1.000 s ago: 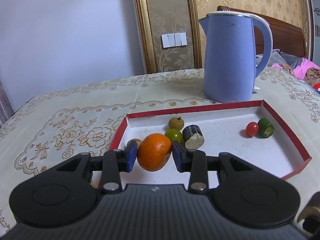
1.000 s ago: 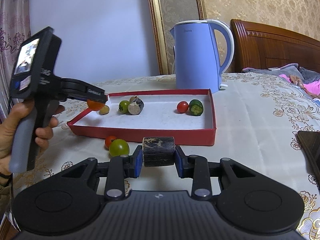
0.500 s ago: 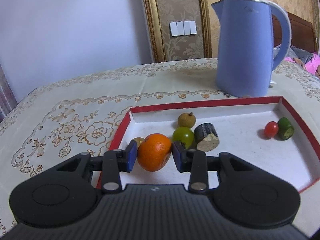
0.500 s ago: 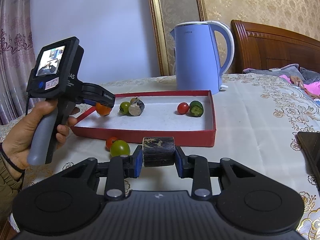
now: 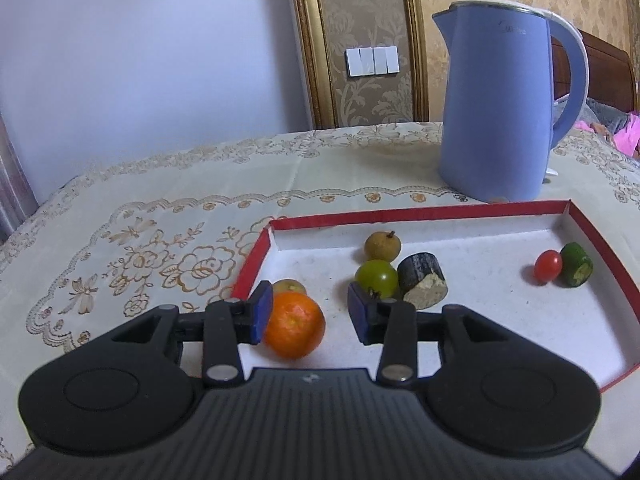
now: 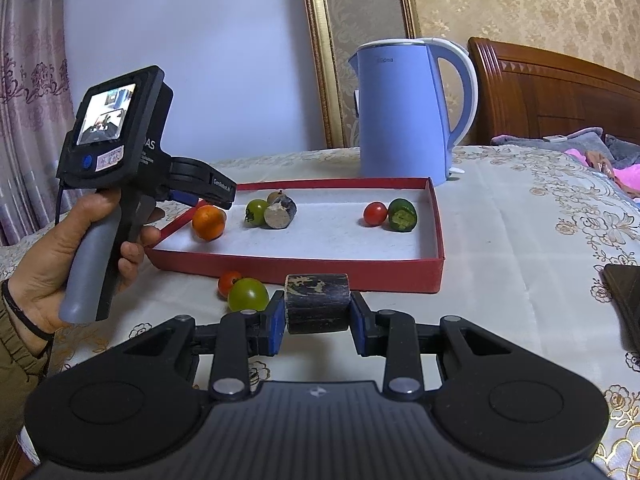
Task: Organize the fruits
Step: 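Carry the orange into the tray and open the left gripper while the right holds the chunk, then carry the dark chunk into the tray and open the right gripper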
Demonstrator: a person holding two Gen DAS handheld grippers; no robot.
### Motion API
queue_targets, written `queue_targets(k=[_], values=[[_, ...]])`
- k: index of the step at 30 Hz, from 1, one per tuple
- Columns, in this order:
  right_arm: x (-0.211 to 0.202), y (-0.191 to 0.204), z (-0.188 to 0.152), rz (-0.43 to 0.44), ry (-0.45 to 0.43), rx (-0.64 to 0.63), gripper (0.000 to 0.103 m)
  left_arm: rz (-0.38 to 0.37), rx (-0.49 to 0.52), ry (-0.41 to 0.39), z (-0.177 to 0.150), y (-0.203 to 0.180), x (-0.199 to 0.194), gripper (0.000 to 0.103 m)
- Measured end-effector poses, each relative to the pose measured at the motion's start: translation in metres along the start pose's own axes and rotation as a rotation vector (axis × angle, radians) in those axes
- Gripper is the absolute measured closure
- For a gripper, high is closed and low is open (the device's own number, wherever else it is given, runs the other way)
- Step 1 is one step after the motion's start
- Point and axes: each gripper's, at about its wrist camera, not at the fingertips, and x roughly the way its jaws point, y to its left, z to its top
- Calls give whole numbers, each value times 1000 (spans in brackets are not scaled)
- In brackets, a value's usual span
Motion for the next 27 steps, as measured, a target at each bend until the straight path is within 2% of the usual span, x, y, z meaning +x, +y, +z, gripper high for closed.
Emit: queue_targets(k=[2, 4, 10, 17, 19, 23, 27], values=[[2, 0, 0, -3, 1, 1, 71, 8, 4, -7, -2, 3, -5, 55], [4, 0, 0, -2, 3, 4, 71, 13, -2, -25, -7, 7, -13, 41], [10, 6, 3, 6, 7, -8, 71, 21, -25, -36, -23, 24, -31, 37], [15, 10, 13, -8, -4, -23, 71, 16, -101, -18, -42, 49, -43, 25], [17, 10, 17, -17, -8, -25, 71, 29, -104, -28, -47, 52, -46, 18], [22, 7, 26, -21, -14, -25, 71, 52, -98, -43, -57, 56, -52, 13], [30, 4, 34, -28, -17, -19, 71, 35, -101, -41, -65, 58, -55, 7]])
